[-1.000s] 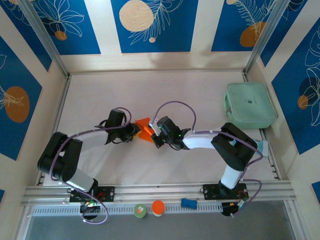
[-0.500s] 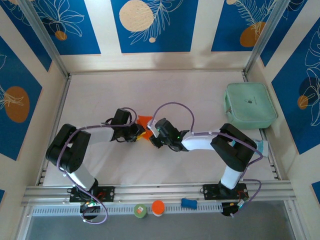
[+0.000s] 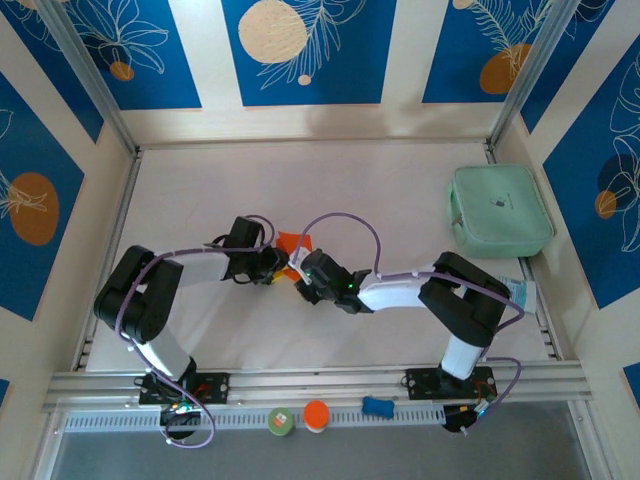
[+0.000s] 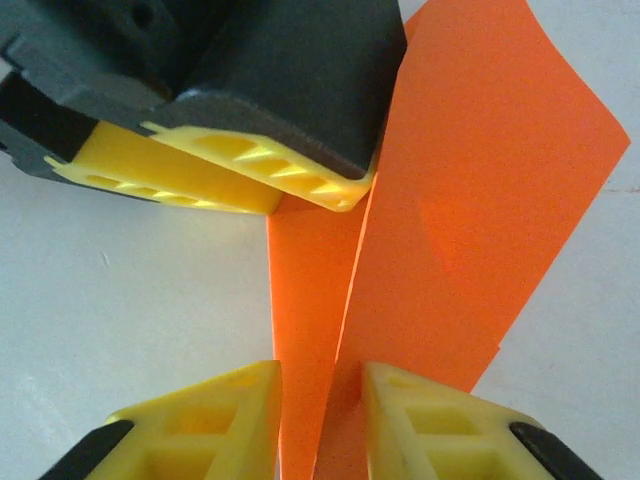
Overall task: Fold a paper plane with a square sheet of paper (pick it up from the middle)
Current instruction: Fourth fold the wing at the center of the table.
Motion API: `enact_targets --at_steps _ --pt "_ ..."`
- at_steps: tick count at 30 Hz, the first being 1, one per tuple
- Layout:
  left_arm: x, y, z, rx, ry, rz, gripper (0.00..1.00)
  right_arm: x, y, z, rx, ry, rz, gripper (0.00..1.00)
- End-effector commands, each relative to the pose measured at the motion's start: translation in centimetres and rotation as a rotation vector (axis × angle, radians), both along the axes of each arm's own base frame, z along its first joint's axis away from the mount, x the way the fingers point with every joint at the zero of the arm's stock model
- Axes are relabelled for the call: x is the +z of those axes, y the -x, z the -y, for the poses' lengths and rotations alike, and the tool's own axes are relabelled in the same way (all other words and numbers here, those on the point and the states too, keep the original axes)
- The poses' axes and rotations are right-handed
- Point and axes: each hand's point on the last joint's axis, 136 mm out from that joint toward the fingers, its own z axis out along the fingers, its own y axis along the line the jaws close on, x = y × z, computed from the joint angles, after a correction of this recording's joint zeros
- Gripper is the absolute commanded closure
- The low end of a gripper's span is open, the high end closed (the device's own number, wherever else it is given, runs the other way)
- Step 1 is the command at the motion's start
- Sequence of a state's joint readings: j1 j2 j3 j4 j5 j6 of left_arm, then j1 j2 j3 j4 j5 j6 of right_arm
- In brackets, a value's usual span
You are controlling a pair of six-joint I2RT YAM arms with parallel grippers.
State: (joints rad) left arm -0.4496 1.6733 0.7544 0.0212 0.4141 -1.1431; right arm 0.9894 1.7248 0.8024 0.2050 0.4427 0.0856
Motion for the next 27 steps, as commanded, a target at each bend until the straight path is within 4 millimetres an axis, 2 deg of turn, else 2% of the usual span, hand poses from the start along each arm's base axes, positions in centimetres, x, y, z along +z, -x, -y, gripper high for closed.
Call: enact_targets --at_steps 1,10,16,22,27 --pt "-1.1 0.6 -0.4 -0.014 -0.049 -0.031 0.64 -0.6 -0.1 0.6 -0.047 0.048 0.014 0.73" --pt "-0.9 0.6 -0.4 -0.014 -0.047 -0.024 0.64 -1.2 0.1 1.1 -0.103 0.089 0.027 0.82" --pt "1.1 0.2 -0.6 -0.008 -0.042 0.028 0.64 -0.4 0.0 1.1 -0.087 0.061 0.042 0.92" --pt "3.0 0.0 -0.6 -0.008 -0.018 0.106 0.66 -0.1 0.0 1.3 -0.031 -0.021 -0.038 0.96" --pt "2.5 0.3 -0.3 -0.02 0.005 0.103 0.7 0.2 0.1 1.2 0.013 -0.117 -0.149 0.97"
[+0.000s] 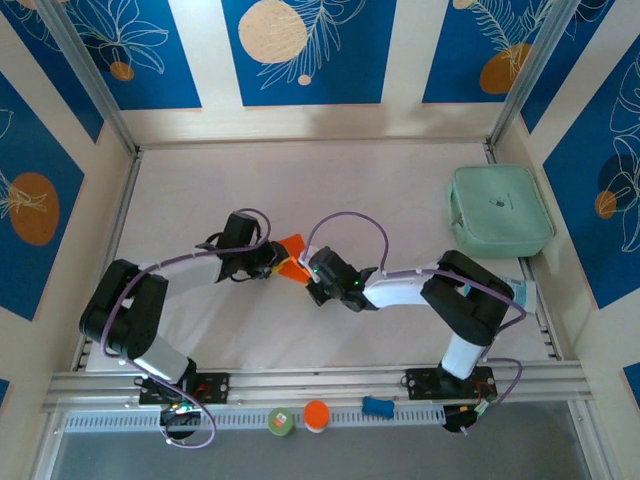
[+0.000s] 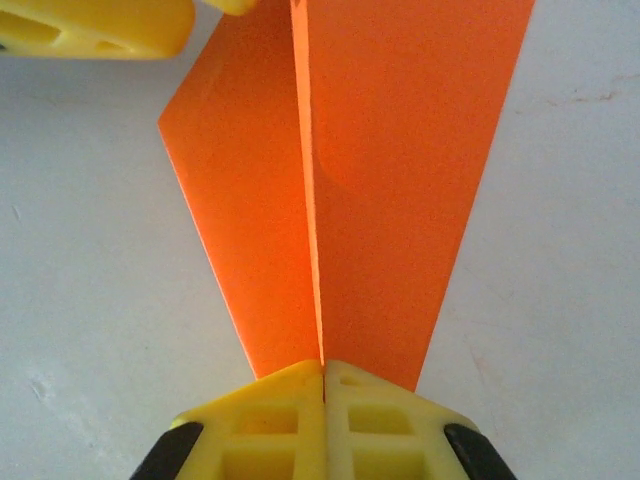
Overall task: Fold a paper plane with a square sheet of paper (pick it up from the middle)
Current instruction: Fourth fold the wing at the center of the table.
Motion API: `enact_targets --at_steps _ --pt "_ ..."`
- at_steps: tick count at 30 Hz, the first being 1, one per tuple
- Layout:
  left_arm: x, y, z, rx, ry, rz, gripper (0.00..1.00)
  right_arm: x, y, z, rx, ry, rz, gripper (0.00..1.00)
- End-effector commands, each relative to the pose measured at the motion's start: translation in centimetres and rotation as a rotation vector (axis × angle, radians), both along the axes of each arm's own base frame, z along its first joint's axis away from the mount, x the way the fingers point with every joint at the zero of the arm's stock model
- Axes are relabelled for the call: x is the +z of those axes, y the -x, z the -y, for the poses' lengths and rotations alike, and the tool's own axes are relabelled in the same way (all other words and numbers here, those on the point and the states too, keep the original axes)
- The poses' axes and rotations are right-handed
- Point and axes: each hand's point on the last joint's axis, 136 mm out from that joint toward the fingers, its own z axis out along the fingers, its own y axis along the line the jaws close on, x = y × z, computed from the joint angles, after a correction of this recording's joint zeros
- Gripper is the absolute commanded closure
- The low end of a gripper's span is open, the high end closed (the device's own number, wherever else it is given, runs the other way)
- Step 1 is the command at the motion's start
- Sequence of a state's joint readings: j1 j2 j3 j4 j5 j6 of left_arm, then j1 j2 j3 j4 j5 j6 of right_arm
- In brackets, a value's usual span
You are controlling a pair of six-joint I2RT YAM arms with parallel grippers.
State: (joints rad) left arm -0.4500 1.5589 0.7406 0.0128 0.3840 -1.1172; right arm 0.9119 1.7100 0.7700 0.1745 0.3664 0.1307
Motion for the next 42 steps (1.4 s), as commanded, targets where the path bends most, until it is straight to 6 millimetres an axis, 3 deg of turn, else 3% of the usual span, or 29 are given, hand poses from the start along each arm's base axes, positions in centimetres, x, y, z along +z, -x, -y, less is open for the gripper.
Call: enact_targets --at_steps 1,18,27,42 --pt "-1.0 0.9 0.0 -0.019 -0.003 -0.011 0.71 1.5 0.8 -1.3 0.075 -0.124 -0.071 0.97" --pt "-1.8 0.3 1.3 -0.053 0.045 0.003 0.71 1.1 0.7 -1.1 0.088 -0.276 -0.261 1.0" --pt "-2.4 0.3 1.7 -0.076 0.045 -0.001 0.66 0.7 0.6 -0.9 0.091 -0.327 -0.343 1.0" --pt "-4.1 1.2 0.8 -0.075 -0.02 -0.051 0.64 -0.2 0.3 -0.9 0.044 -0.405 -0.482 1.0"
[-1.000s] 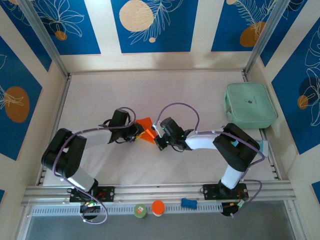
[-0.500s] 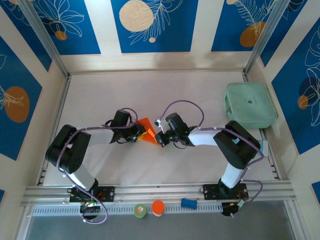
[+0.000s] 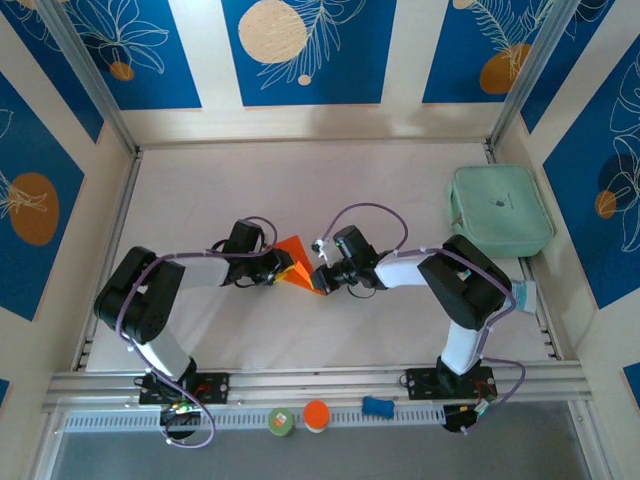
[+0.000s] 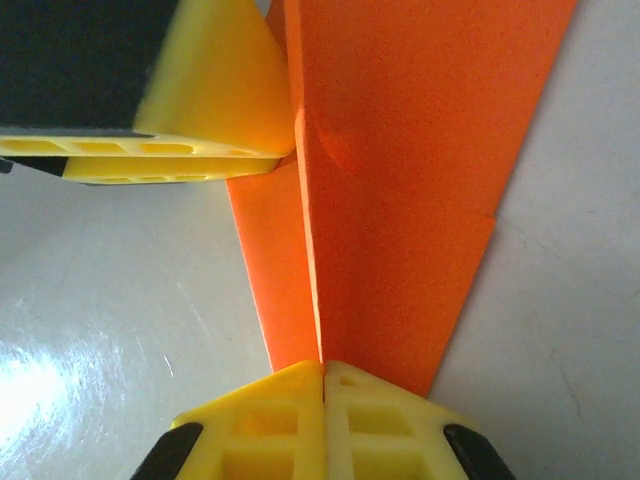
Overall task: Fold a paper plane with a square sheet of paper (pick it up from the middle)
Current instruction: Fourth fold the wing at the center of the table.
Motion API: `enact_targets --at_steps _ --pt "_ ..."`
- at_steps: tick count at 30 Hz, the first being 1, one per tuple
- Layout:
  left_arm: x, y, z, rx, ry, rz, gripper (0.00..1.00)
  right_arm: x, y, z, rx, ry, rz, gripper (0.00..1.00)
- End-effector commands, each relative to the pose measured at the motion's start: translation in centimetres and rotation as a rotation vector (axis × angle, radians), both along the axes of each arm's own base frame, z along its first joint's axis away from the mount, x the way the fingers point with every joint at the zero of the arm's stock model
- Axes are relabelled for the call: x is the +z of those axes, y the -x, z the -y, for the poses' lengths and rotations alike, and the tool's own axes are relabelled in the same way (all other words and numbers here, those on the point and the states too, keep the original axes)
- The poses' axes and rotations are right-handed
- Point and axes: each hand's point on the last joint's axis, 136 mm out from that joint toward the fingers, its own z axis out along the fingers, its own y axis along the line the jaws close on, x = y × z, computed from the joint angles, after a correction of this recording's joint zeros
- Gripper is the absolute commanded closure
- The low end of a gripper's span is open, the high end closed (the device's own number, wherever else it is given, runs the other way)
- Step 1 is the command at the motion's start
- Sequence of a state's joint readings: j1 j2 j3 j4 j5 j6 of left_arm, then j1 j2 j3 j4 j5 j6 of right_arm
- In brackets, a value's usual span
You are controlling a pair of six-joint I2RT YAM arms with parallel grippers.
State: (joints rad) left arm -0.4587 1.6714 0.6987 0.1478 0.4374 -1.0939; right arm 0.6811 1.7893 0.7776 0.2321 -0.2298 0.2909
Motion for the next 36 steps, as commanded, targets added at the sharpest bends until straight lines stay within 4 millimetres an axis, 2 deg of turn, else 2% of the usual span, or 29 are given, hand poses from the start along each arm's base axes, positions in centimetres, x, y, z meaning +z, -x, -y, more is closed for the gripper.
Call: enact_targets --at_steps 1,16,25,36 --pt "-0.9 0.6 -0.2 -0.018 -0.045 -0.028 0.63 0.4 0.0 -0.5 -0.006 -0.06 -0.065 1.0" --pt "-1.8 1.5 -0.9 -0.029 -0.092 -0.065 0.55 0.1 -0.2 0.2 -0.084 -0.143 -0.215 1.0" --pt "-2.6 2.2 -1.7 -0.049 -0.164 -0.097 0.46 -0.1 -0.5 0.5 -0.128 -0.19 -0.297 1.0" --pt "-3.8 2.8 -2.1 -0.07 -0.259 -0.147 0.41 -0.6 -0.4 0.8 -0.141 -0.172 -0.316 1.0"
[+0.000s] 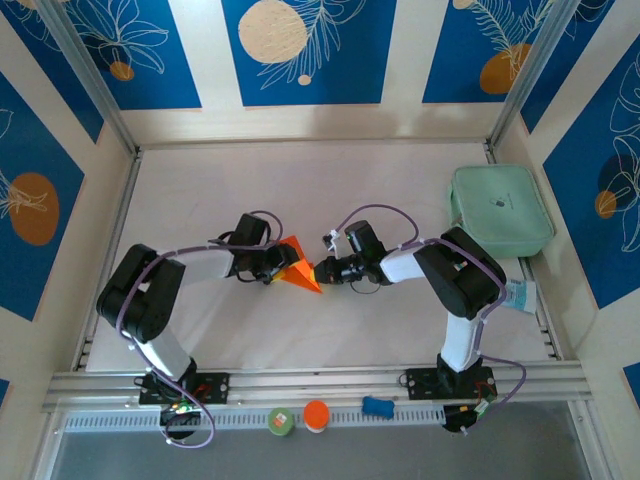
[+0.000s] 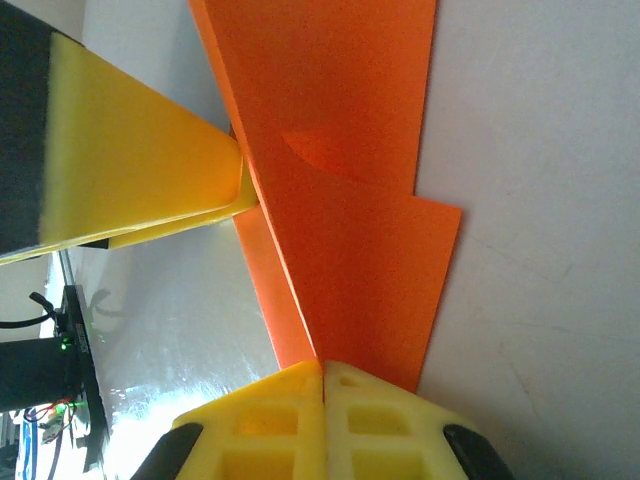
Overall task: Fold a paper plane with a square sheet of paper (pick it up from the middle)
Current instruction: Fourth fold the wing at the center of the table.
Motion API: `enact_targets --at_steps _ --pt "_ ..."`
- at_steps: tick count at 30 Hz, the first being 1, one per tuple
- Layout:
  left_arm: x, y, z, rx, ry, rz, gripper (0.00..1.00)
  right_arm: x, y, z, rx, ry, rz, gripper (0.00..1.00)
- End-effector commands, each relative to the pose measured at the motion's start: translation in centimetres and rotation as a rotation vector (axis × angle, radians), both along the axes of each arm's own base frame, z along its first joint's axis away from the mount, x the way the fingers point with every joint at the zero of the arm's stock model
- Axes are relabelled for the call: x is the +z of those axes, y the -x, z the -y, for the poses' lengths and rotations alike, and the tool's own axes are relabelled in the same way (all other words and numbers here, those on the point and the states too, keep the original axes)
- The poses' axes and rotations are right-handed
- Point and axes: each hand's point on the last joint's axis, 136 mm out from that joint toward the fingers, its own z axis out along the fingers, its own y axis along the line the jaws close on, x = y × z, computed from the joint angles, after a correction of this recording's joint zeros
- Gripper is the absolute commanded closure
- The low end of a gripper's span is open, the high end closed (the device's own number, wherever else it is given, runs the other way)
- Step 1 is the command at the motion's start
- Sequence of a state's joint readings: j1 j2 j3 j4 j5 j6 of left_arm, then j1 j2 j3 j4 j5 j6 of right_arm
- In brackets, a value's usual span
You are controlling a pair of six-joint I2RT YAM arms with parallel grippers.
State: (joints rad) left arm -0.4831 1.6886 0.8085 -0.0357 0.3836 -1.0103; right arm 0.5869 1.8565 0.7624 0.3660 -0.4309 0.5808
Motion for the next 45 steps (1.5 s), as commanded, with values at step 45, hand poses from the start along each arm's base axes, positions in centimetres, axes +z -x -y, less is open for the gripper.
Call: enact_targets --at_steps 45 --pt "-5.8 4.2 -3.4 0.015 -0.272 -0.255 0.41 -0.3 1.0 -1.0 0.119 0.027 0.038 0.86"
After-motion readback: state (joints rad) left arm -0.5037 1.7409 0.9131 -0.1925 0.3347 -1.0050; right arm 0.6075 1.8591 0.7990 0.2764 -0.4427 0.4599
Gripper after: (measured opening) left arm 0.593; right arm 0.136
